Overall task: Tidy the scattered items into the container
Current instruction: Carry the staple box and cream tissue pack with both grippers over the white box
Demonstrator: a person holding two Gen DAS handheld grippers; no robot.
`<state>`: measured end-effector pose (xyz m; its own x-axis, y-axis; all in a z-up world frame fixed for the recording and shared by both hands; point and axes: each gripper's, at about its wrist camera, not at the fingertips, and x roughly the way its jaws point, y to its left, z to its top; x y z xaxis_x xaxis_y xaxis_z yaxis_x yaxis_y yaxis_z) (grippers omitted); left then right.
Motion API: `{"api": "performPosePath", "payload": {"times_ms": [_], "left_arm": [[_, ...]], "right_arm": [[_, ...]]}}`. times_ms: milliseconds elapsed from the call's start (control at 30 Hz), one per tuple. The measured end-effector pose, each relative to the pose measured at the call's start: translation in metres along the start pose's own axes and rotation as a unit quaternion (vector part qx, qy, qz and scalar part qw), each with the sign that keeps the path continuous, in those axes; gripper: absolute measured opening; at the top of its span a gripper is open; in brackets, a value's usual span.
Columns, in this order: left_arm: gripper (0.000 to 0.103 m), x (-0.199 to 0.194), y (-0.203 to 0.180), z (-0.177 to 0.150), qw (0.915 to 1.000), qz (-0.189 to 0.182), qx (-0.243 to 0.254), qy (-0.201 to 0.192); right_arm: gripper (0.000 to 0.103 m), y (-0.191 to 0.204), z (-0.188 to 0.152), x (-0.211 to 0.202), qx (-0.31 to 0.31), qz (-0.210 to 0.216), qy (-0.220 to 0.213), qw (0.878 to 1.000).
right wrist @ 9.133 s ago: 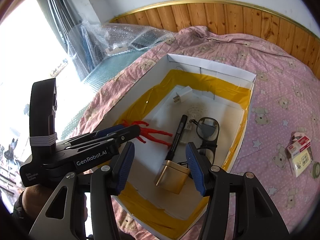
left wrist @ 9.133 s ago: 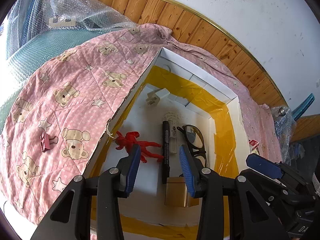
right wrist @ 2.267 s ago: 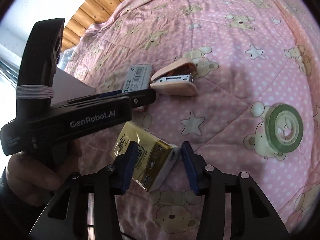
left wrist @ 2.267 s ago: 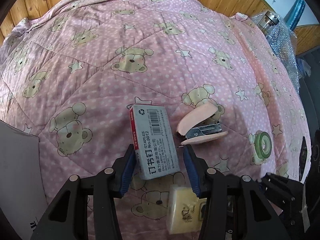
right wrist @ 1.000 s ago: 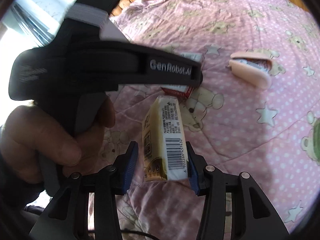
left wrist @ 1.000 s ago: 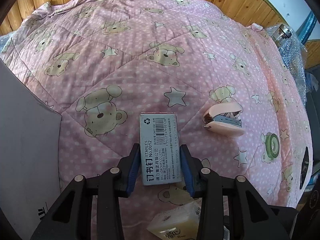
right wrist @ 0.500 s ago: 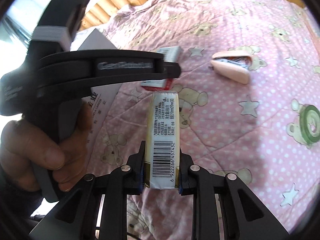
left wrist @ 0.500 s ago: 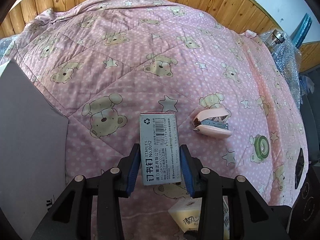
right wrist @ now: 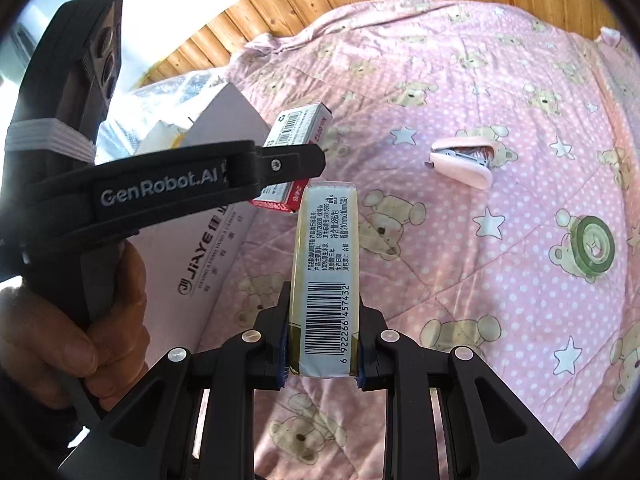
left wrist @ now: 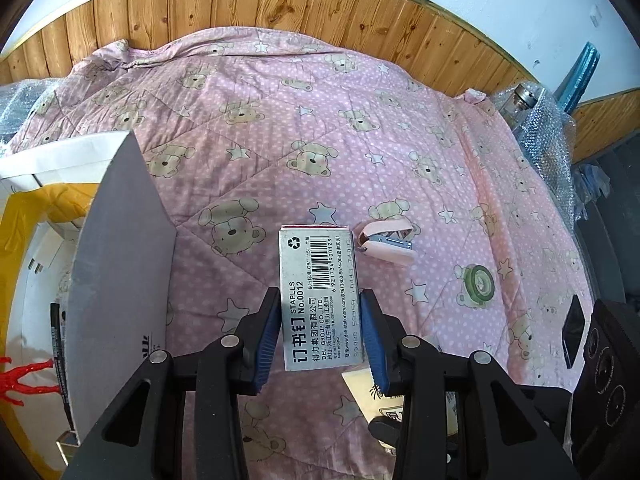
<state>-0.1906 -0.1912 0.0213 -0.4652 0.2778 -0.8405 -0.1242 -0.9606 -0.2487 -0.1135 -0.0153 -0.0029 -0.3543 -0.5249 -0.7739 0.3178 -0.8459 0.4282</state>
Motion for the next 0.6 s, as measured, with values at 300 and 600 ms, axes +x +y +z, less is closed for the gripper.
{"api": "performPosePath", "payload": {"times_ms": [300, 600], "left_arm": [[0.040, -0.042, 0.001, -0.023, 0.9996, -0.014, 0.002, -0.026], [0.040, -0.079, 0.004, -0.044, 0.9982, -0.025, 0.003, -0.054]], "right_arm": [[0.025, 0.035, 0.008, 0.004, -0.008, -0.009, -0.020, 1.000], [0.025, 0.062, -0.006, -0.018, -0.015, -0.018, -0.043, 0.999]]}}
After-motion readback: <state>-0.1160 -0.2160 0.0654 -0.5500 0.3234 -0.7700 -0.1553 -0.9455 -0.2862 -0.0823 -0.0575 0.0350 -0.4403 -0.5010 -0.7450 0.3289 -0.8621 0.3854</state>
